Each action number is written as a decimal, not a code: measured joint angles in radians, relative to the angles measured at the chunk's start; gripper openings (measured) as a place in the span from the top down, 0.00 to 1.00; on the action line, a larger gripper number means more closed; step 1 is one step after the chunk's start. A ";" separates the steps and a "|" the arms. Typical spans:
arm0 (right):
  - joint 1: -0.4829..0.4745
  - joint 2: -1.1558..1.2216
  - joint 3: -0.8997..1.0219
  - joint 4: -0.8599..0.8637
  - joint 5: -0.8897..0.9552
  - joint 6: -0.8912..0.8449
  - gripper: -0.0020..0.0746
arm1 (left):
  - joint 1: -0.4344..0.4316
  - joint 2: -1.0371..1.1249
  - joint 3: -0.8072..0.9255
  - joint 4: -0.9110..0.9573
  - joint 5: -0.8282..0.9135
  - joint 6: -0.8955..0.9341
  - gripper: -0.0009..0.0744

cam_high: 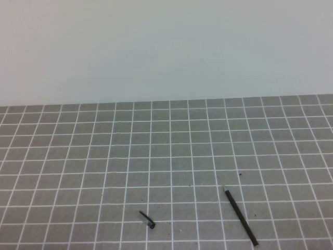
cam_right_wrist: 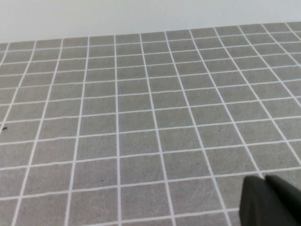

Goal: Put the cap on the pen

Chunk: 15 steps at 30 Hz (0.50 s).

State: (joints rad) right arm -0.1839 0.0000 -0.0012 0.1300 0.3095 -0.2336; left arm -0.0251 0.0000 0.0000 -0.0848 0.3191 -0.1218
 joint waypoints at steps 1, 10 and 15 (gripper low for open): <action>0.000 0.000 0.000 0.000 0.000 0.000 0.98 | 0.000 0.000 0.000 0.000 0.000 0.000 0.99; 0.000 0.000 0.002 0.158 0.004 0.000 0.98 | 0.000 0.000 0.000 -0.039 0.000 0.000 0.99; 0.000 0.000 0.008 0.489 -0.045 0.000 0.98 | 0.000 0.000 0.000 -0.132 0.000 0.000 0.99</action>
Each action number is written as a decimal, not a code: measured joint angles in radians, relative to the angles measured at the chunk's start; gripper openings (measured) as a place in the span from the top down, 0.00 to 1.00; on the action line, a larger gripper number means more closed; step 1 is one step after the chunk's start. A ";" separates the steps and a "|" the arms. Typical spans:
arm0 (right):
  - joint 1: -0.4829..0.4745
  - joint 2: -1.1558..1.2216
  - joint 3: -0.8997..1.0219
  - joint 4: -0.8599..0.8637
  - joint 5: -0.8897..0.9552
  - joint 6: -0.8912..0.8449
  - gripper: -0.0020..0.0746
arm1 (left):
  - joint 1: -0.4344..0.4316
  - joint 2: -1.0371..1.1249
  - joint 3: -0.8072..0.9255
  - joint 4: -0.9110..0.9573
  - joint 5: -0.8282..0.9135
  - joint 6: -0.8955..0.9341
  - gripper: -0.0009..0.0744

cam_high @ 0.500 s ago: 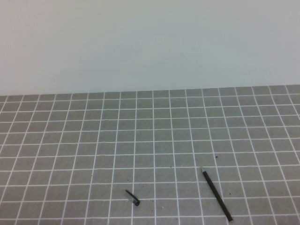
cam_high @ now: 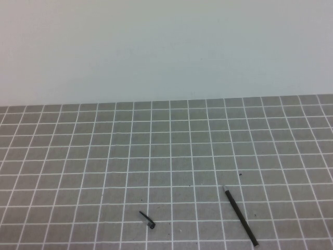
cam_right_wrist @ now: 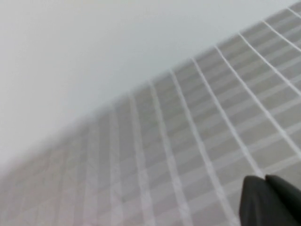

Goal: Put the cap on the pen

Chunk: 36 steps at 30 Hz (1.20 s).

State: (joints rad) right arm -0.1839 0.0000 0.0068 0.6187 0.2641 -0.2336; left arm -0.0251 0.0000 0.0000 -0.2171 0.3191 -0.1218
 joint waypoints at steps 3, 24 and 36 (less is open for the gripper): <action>0.000 0.000 0.000 0.265 -0.098 0.000 0.98 | 0.000 0.000 0.000 -0.129 0.000 0.000 0.99; 0.000 0.000 0.000 0.764 -0.348 -0.002 0.98 | 0.000 0.000 0.000 -0.974 -0.017 -0.002 0.99; 0.000 0.000 0.000 0.764 -0.218 -0.015 0.98 | 0.000 0.000 0.000 -0.980 -0.012 0.000 0.99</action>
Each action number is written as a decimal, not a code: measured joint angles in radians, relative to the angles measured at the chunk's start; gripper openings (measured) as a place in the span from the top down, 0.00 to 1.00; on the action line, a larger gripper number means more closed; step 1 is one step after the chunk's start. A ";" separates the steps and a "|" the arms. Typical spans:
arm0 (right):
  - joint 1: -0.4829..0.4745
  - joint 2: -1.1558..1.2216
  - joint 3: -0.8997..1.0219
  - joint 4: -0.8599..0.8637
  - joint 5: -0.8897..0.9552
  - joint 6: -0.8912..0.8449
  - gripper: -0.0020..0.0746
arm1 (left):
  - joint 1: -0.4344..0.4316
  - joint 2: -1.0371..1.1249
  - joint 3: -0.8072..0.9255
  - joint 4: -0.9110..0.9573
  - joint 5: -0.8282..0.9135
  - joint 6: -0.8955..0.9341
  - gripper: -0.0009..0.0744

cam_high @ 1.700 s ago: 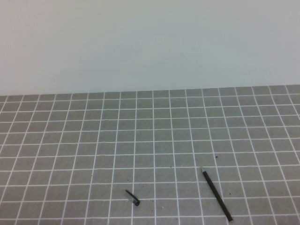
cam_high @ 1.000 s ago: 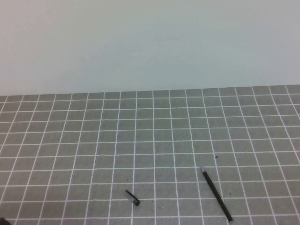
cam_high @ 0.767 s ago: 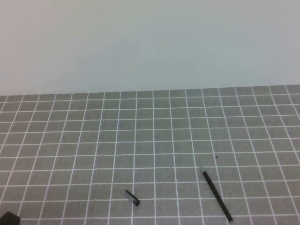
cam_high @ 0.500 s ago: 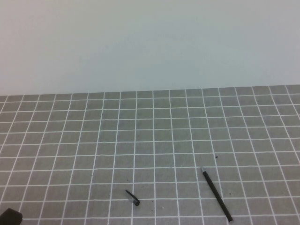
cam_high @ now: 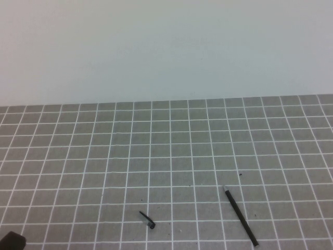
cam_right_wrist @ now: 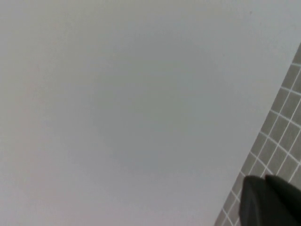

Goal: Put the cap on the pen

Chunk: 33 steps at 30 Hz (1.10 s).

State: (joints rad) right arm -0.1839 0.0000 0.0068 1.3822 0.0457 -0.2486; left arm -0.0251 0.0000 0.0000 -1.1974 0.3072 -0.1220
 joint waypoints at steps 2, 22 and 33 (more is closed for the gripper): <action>0.000 0.000 0.000 0.000 0.048 -0.050 0.98 | 0.000 0.000 0.000 -0.004 0.000 0.000 0.99; 0.000 0.000 -0.040 -0.010 0.390 -0.500 0.98 | 0.000 0.000 -0.178 -0.122 0.099 0.733 0.99; 0.000 0.038 -0.265 -0.233 0.450 -0.687 0.98 | -0.054 0.277 -0.433 0.235 0.159 0.749 0.99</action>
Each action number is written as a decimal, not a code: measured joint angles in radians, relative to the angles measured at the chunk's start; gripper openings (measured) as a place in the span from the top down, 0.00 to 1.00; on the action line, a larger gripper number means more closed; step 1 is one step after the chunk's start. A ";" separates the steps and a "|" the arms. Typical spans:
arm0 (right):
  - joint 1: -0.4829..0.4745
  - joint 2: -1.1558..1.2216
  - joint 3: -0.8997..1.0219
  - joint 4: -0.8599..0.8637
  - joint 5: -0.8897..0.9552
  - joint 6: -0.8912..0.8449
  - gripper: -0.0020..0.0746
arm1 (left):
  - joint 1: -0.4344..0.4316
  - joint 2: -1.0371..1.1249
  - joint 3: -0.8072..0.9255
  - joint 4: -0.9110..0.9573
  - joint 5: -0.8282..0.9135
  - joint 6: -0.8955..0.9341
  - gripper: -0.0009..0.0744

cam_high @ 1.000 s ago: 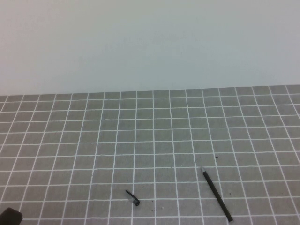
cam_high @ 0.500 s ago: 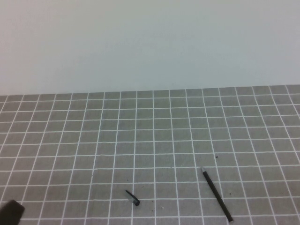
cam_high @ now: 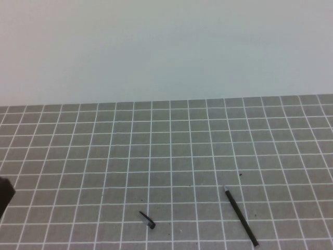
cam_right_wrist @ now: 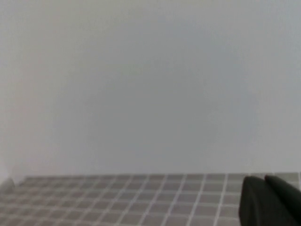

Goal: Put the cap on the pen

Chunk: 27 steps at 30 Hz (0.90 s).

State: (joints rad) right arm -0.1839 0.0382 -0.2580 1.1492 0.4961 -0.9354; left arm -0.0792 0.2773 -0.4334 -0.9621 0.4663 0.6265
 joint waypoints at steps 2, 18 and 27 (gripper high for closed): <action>0.006 0.038 -0.029 -0.080 0.011 0.022 0.98 | -0.021 0.061 -0.025 0.070 0.006 0.000 0.99; 0.155 0.397 -0.211 -0.503 0.345 0.423 0.98 | -0.229 0.619 -0.365 0.395 0.416 0.320 0.99; 0.157 0.461 -0.213 -0.419 0.415 0.413 0.98 | -0.429 0.829 -0.500 0.757 0.431 0.403 0.99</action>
State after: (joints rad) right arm -0.0267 0.4993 -0.4713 0.7305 0.9111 -0.5227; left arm -0.5085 1.1060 -0.9337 -0.2052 0.8975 1.0296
